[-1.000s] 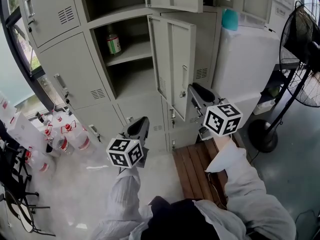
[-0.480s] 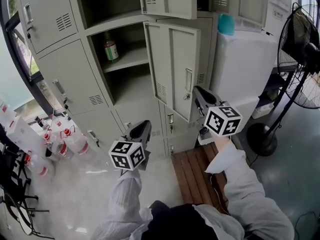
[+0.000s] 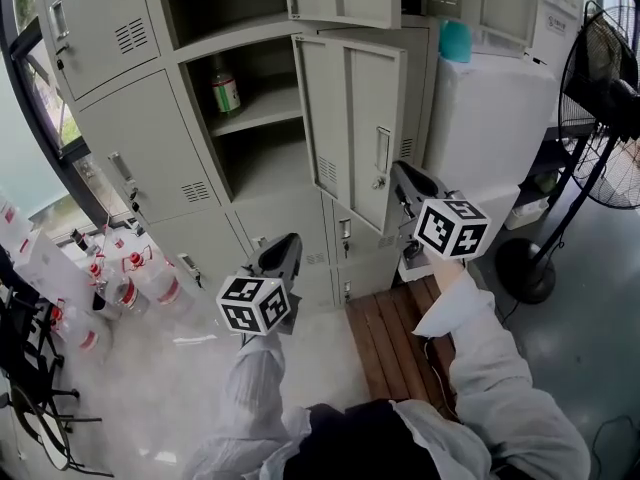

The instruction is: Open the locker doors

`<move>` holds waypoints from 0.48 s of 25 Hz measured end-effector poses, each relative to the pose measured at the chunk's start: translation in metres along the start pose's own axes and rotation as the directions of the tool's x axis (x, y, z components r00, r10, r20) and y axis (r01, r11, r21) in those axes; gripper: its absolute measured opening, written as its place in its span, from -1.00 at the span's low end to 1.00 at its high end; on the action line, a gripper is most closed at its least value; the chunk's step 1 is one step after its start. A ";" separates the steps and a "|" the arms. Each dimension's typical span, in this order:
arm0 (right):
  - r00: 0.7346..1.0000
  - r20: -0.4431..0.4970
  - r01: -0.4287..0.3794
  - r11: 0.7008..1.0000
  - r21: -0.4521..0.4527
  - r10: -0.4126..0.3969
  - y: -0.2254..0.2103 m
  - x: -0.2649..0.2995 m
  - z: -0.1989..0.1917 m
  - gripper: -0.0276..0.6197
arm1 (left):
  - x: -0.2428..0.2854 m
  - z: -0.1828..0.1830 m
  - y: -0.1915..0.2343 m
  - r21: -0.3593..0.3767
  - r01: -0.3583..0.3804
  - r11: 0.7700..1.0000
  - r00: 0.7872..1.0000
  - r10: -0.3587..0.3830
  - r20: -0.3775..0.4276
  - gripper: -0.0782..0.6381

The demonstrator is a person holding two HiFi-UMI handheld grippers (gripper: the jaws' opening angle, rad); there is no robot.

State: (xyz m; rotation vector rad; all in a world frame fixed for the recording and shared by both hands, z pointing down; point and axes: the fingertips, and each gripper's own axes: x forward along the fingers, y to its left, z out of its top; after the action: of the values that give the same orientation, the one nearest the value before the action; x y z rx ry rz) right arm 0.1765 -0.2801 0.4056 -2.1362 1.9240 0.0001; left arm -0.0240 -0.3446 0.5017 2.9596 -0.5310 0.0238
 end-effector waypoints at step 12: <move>0.992 0.076 0.109 0.992 -0.064 -0.104 0.039 -0.037 0.024 -0.85 | -0.056 0.006 0.020 0.000 0.073 0.997 0.997 -0.073 -0.015 -0.73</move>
State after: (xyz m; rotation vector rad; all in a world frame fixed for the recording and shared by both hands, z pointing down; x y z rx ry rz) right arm 0.1377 -0.2425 0.3817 -2.2486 1.7919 0.1219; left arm -0.0832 -0.3450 0.4962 2.9747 -0.4200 0.0393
